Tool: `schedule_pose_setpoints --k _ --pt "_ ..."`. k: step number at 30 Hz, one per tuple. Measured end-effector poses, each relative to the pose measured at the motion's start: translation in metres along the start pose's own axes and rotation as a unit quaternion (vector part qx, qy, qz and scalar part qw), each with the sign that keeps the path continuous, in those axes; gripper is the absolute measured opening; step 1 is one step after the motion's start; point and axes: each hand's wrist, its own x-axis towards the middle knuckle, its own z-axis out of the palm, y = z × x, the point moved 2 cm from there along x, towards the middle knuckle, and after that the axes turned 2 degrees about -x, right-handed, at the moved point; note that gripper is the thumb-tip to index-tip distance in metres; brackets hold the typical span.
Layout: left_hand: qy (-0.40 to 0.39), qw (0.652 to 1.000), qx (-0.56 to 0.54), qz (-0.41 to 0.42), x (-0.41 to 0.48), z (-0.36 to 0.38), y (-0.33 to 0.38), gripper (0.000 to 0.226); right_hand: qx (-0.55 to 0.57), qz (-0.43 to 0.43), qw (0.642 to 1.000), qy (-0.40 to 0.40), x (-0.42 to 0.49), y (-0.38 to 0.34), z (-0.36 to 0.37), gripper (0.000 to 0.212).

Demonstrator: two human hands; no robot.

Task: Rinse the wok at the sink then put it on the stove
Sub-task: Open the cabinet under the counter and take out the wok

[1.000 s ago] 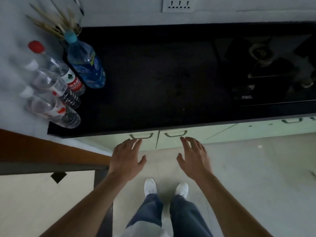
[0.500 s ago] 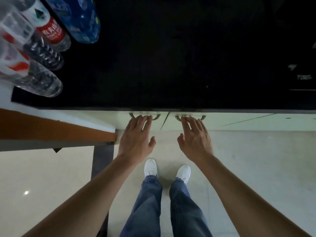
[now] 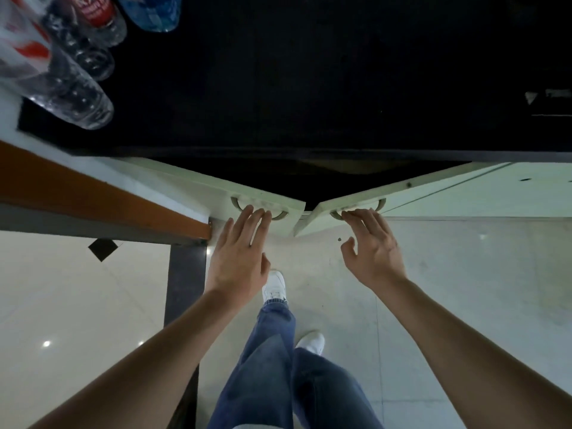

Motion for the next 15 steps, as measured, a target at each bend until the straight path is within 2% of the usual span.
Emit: schedule_pose_setpoints --k 6,13,15 --pt "-0.035 0.999 0.021 -0.026 -0.062 0.012 -0.004 0.085 -0.007 -0.021 0.998 -0.059 -0.057 0.019 -0.018 0.041" --pt "-0.034 0.996 0.007 -0.082 -0.128 0.006 -0.010 0.083 -0.044 0.046 0.992 -0.106 -0.130 0.044 -0.050 0.037" --pt "-0.031 0.993 -0.016 -0.113 -0.149 0.005 -0.015 0.081 -0.008 0.078 0.990 -0.120 -0.156 0.053 -0.058 0.044"
